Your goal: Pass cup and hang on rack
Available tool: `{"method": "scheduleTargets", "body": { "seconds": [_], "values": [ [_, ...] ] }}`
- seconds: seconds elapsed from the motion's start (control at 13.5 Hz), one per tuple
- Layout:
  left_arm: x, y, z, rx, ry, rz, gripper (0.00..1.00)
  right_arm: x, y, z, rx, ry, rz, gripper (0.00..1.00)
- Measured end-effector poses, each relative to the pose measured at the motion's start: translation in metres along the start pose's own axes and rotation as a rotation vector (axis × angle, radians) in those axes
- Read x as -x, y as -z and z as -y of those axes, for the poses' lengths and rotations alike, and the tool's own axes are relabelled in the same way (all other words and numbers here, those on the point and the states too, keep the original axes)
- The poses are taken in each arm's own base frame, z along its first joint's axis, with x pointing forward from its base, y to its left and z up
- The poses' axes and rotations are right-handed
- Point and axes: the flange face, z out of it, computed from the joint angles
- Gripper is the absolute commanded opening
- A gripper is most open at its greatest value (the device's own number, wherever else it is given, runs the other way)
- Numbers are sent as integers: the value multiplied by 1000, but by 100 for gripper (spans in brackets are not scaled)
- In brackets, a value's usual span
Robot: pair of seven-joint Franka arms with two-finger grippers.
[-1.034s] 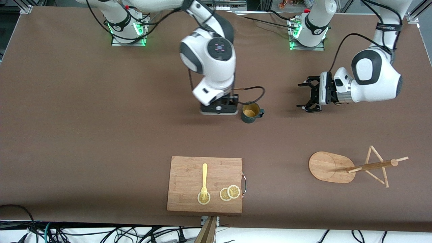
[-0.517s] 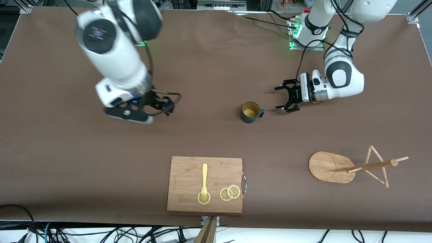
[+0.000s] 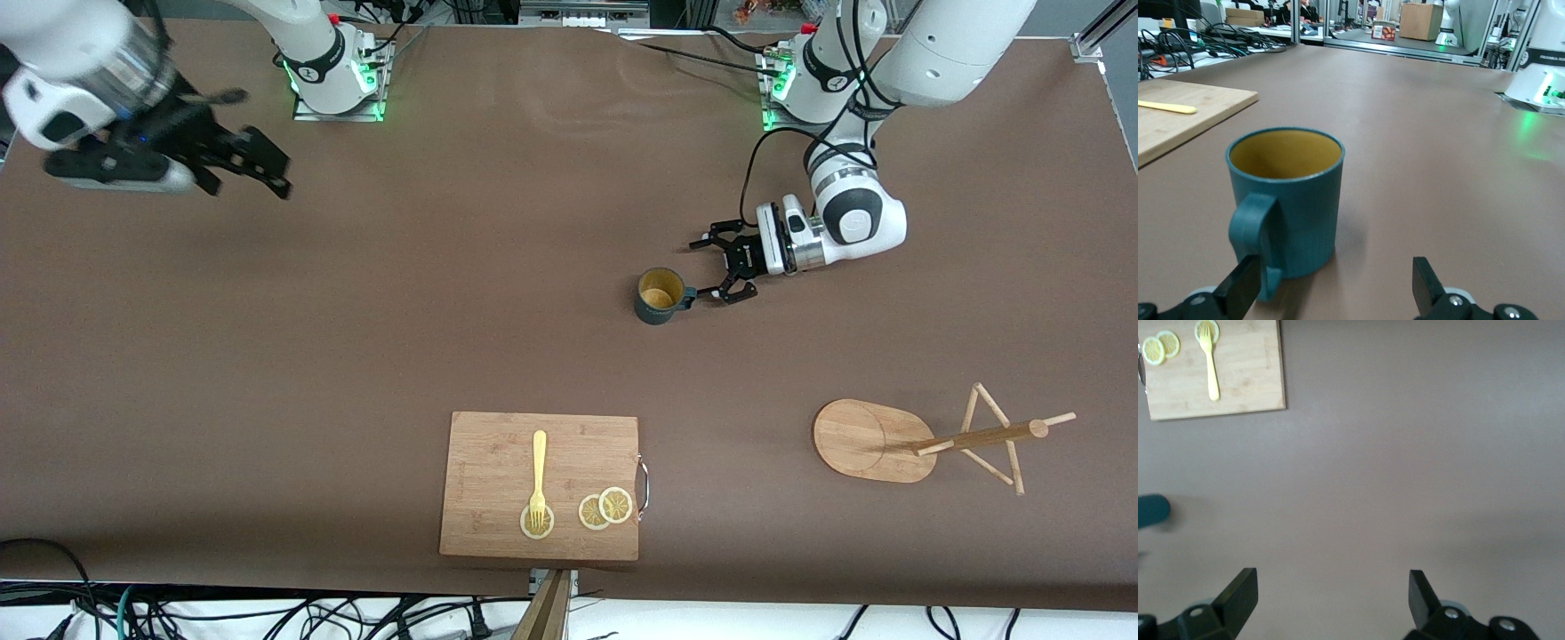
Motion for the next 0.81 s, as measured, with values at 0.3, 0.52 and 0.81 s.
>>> {"method": "scheduleTargets", "body": {
  "seconds": [0.3, 0.52, 0.81],
  "values": [
    [-5, -3, 13, -29, -6, -12, 100, -10, 10, -72, 30, 71, -16, 100],
    [-6, -2, 18, -38, -15, -12, 100, -38, 7, -52, 76, 99, -28, 100],
    [-1, 18, 34, -86, -15, -12, 100, -73, 1, -27, 123, 120, -32, 100]
  ]
}}
